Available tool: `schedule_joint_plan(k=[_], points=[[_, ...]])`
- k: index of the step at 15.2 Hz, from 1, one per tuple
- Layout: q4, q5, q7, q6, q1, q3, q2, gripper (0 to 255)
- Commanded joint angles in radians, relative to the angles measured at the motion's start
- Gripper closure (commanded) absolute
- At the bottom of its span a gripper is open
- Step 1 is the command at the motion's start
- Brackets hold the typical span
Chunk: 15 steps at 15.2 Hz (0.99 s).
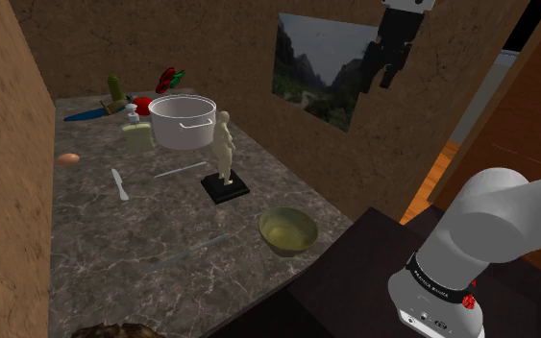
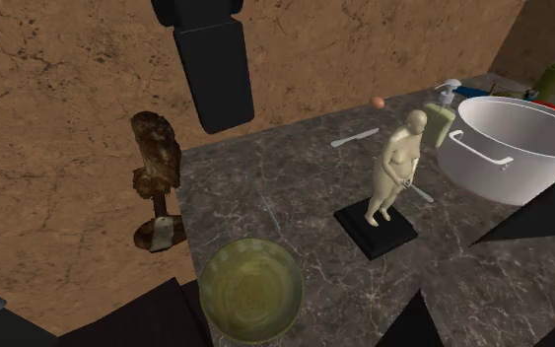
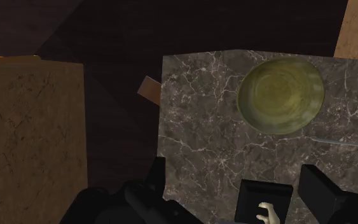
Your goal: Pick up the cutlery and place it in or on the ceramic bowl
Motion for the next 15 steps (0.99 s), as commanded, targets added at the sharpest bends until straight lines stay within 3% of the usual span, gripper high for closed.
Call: schedule_joint_plan(k=[1, 15], points=[[0.000, 0.000, 0.000, 0.000, 0.000, 0.000, 0.000, 0], [-0.030, 0.017, -0.246, 0.376, 0.153, 0.007, 0.375, 0]])
